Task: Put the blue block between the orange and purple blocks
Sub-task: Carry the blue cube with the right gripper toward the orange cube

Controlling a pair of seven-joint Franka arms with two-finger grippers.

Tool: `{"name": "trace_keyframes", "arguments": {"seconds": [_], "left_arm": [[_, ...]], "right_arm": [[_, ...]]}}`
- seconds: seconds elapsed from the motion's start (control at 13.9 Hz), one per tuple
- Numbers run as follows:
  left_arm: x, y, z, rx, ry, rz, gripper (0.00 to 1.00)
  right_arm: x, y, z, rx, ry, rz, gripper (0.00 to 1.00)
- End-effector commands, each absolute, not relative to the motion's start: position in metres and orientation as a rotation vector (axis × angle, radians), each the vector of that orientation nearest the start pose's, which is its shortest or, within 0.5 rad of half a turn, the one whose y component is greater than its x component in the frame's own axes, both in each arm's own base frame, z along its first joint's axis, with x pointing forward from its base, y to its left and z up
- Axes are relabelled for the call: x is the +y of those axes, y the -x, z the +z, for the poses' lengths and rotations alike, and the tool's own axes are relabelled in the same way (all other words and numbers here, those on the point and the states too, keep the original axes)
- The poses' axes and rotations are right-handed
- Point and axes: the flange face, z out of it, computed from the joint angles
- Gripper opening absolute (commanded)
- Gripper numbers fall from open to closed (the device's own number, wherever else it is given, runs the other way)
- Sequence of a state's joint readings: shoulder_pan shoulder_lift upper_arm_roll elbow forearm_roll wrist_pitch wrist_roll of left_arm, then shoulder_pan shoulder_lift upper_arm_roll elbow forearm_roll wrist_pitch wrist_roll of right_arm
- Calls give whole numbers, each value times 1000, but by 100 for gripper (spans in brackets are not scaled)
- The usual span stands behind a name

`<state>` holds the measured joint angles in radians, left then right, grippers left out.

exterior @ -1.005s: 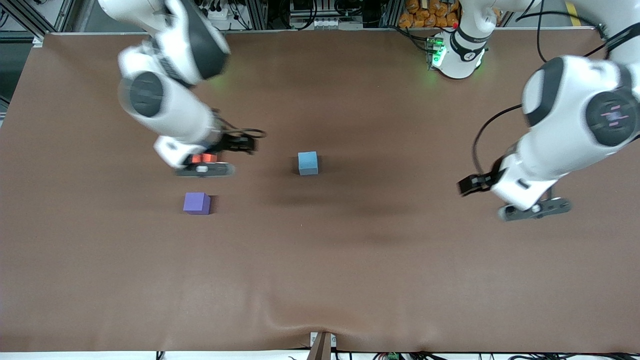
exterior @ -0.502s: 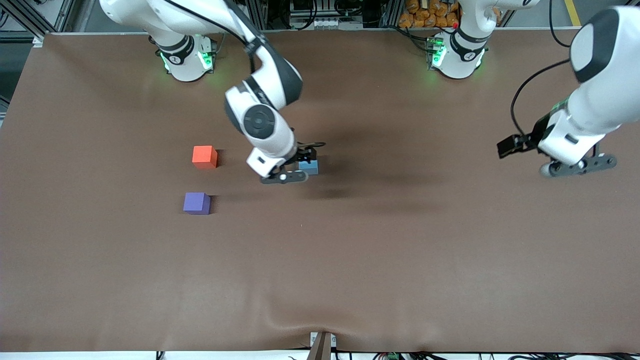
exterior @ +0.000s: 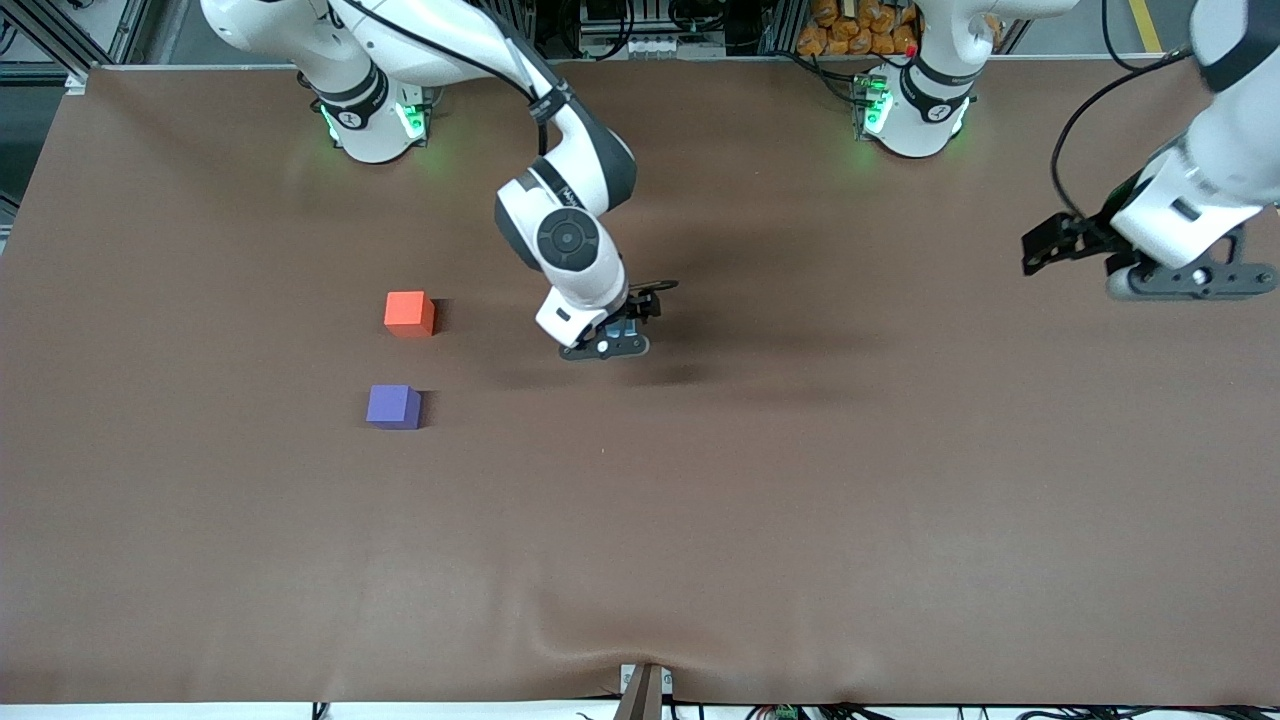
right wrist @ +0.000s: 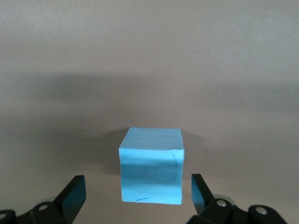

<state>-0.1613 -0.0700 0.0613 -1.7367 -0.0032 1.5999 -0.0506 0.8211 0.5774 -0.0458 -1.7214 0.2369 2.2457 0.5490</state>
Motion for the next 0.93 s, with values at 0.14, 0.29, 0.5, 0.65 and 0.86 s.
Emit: {"name": "trace_keyframes", "arguments": {"seconds": [0.14,0.29,0.5,0.65,0.86], "left_arm": [[-64,-522,617,142,3108,108,100],[-69,-522,616,151,3103,112,100],[-75,-523,620,151,3106,95,100],[-80,-533,624,171,3110,76,100],[-84,-538,622,178,3113,81,100]], "right_arm": [[476,-463,213,-112,3058,158,100],[475,-464,207,-134,3072,142,100],[472,-468,205,-197,3103,108,1],[471,-471,211,-185,3102,114,0],[454,-484,237,-138,3117,169,0]]}}
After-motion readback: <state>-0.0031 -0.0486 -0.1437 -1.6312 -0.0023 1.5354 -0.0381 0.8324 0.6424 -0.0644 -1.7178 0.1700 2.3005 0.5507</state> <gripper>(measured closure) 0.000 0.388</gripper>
